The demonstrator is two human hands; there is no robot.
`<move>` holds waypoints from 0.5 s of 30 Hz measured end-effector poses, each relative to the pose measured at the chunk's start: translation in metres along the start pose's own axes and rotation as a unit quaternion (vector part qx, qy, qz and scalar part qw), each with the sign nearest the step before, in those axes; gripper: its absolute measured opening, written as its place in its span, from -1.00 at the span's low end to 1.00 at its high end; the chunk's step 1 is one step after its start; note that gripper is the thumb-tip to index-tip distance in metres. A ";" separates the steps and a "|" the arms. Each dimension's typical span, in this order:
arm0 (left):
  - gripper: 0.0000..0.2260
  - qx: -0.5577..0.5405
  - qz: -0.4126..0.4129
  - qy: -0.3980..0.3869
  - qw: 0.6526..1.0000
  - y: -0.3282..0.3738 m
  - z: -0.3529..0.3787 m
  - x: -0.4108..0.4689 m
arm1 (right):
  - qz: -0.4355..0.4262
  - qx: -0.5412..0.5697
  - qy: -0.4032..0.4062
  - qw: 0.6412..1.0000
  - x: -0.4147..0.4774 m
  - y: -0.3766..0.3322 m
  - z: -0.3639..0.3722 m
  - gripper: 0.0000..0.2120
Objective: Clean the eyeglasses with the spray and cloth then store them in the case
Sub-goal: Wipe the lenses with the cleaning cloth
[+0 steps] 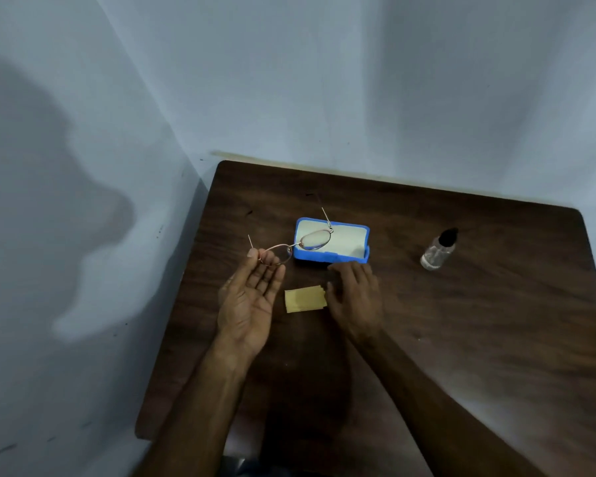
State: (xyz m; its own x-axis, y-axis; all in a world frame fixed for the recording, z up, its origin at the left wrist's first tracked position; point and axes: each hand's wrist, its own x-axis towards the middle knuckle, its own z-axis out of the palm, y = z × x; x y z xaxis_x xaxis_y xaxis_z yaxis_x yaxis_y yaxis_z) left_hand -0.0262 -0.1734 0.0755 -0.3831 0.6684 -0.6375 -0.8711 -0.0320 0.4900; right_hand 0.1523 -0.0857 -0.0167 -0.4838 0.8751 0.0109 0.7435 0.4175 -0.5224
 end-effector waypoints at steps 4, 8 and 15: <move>-0.89 0.003 -0.006 -0.004 1.000 0.003 -0.003 0.004 | -0.034 -0.020 -0.168 0.985 0.011 -0.013 0.017 -0.61; -0.89 0.002 -0.016 -0.009 1.000 0.005 -0.003 0.004 | -0.057 -0.087 -0.273 0.956 0.023 -0.026 0.021 -0.50; -0.90 -0.011 -0.036 -0.009 0.999 0.004 0.000 0.004 | -0.072 -0.154 -0.298 0.939 0.035 -0.041 0.021 -0.48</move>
State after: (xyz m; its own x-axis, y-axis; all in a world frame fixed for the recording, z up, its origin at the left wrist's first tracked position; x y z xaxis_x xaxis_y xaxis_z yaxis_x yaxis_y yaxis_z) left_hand -0.0311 -0.1705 0.0749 -0.3134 0.6835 -0.6593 -0.9029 0.0006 0.4299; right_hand 0.0953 -0.0770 -0.0129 -0.6935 0.5500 -0.4654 0.7048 0.6519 -0.2798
